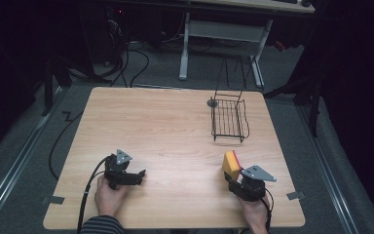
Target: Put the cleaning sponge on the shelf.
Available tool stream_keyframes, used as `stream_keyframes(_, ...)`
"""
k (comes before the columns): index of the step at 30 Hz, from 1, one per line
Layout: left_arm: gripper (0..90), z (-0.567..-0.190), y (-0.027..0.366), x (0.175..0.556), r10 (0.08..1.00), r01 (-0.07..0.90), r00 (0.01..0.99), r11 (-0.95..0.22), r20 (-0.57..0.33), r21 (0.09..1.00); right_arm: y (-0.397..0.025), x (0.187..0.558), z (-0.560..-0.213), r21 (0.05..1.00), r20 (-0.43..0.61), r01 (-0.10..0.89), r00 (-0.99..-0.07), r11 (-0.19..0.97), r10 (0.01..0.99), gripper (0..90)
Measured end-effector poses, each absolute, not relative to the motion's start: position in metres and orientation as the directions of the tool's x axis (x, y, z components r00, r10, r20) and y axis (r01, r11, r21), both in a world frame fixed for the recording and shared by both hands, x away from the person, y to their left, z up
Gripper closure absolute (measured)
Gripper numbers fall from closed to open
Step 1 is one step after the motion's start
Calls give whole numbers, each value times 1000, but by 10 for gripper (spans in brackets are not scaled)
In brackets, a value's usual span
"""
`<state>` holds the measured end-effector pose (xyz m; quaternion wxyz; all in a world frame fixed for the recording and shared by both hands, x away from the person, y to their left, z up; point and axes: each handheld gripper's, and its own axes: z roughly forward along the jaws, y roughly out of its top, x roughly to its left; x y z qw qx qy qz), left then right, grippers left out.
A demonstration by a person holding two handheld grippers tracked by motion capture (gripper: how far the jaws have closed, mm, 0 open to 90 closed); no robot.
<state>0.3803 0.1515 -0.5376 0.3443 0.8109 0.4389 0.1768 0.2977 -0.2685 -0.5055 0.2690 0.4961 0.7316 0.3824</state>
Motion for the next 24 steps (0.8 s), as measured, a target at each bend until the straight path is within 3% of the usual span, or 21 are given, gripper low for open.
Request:
stream_keyframes(13,59,-538,152,380,834,590,552,-377,-16,713,-273,296,-507,829,-19,515,-365,219,931,587)
stream_keyframes(24,62,-538,152,380,834,590,551,-376,-16,714,-280,295,-503,835,-14,504,-384,222,923,611)
